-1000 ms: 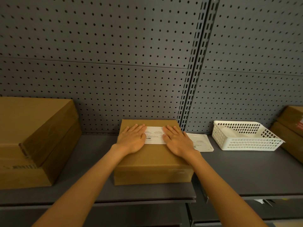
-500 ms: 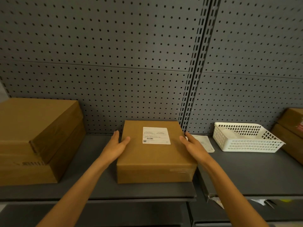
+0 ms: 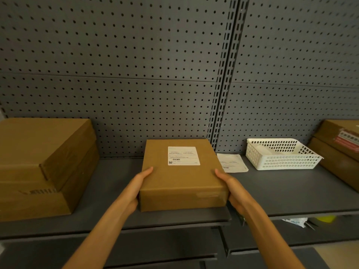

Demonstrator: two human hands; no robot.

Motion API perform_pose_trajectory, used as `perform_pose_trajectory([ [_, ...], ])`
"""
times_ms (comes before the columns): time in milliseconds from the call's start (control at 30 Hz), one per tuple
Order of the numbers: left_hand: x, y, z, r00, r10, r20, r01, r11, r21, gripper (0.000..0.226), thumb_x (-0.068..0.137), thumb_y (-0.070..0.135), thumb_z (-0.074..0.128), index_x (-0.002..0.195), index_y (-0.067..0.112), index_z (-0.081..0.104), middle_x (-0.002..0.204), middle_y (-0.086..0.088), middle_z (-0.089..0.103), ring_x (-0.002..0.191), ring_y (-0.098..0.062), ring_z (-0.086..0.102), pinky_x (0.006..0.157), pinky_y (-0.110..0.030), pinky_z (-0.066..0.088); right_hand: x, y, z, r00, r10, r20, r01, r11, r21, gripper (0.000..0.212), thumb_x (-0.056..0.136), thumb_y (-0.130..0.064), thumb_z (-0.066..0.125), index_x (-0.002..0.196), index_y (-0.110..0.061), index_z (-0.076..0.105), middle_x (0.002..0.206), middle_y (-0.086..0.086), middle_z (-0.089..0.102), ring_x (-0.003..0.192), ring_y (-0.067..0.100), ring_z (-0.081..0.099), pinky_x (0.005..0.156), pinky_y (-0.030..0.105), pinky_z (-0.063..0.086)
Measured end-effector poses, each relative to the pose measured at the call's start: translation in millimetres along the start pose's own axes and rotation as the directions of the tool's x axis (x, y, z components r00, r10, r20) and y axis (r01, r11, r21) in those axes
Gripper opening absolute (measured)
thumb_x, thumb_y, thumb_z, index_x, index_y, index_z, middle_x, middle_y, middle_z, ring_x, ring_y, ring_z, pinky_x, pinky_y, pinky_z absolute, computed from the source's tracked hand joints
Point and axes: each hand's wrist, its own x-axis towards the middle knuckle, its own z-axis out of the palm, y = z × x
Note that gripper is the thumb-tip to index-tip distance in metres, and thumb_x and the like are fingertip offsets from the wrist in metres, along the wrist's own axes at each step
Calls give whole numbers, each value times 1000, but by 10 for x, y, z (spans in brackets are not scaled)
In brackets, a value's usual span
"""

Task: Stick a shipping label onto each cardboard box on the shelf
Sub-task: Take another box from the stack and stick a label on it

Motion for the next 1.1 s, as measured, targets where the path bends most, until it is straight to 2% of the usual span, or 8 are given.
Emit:
perform_pose_trajectory([
  [133,-38,32,4,998,63,32,-63,998,2,46,88,44,58,129,27,50,110,-3,65,98,-22,61,70,-34,47,-161,16,-28,996,-91,-20,91,996,-14,42,86,-44,61,124,-27,51,117,-2,66,107,16,62,89,31,49],
  [267,-110,232,136,978,183,104,-182,983,-12,47,89,41,57,133,31,46,111,5,64,100,-16,61,75,-32,48,-331,-72,-121,971,-227,-76,227,974,-18,69,74,-57,65,136,-33,47,123,-8,64,113,15,61,104,44,44],
  [367,-159,410,314,948,273,166,-278,960,10,47,88,42,57,133,36,45,112,10,65,101,-12,61,76,-30,47,-477,-196,-228,939,-323,-121,320,946,-46,80,72,-63,67,142,-35,39,128,-11,61,115,12,59,106,42,42],
  [500,-222,542,620,898,350,266,-364,932,1,43,88,43,55,130,39,48,115,12,66,103,-8,62,79,-29,47,-714,-355,-445,877,-443,-184,438,896,-71,64,79,-54,60,139,-38,42,126,-17,61,115,6,58,102,32,42],
  [633,-304,565,1009,855,383,350,-411,912,8,48,88,45,55,135,42,44,119,16,64,108,-7,60,84,-30,46,-960,-440,-775,825,-501,-261,499,863,-78,67,80,-55,64,140,-37,42,128,-19,59,116,4,57,103,31,41],
  [800,-496,425,1635,826,375,421,-419,908,13,48,89,45,55,135,40,43,116,15,64,106,-8,60,82,-30,47,-1345,-420,-1298,783,-517,-346,527,847,-73,56,81,-48,58,134,-40,44,125,-18,60,110,4,60,91,24,45],
  [900,-643,254,2086,808,346,477,-400,916,14,50,88,44,55,136,39,42,119,14,63,110,-11,59,84,-30,47,-1606,-328,-1728,757,-504,-416,519,850,-85,60,80,-52,65,135,-39,44,125,-17,60,109,5,61,90,25,46],
  [1100,-1088,-194,3165,757,283,589,-356,934,8,49,88,42,56,135,38,44,119,9,65,107,-14,61,86,-34,49,-2319,-139,-2752,696,-483,-532,495,859,-133,65,74,-59,59,135,-42,43,126,-13,59,111,10,59,90,28,46],
])
